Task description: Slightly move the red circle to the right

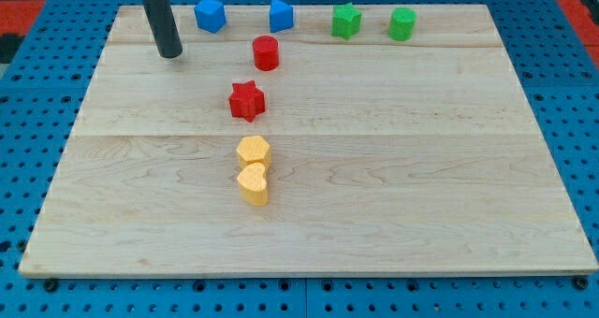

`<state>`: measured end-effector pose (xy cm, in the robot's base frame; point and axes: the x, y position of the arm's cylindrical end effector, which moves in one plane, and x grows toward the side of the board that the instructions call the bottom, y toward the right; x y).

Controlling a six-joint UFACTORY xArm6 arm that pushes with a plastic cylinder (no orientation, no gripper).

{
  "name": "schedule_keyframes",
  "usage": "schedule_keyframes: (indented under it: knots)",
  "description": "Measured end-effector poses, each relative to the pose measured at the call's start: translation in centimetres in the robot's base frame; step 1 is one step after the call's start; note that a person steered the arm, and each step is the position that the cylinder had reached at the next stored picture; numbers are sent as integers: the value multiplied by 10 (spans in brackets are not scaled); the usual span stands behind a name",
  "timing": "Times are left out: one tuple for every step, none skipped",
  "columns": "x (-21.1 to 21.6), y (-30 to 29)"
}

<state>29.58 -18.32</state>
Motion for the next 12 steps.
schedule_keyframes:
  knots:
    - [0,1]
    - [2,7]
    - [2,5]
    - [2,5]
    - [2,5]
    - [2,10]
    - [2,28]
    - [-13,49]
    - [-21,74]
    - [-21,80]
    - [-21,80]
    - [-21,81]
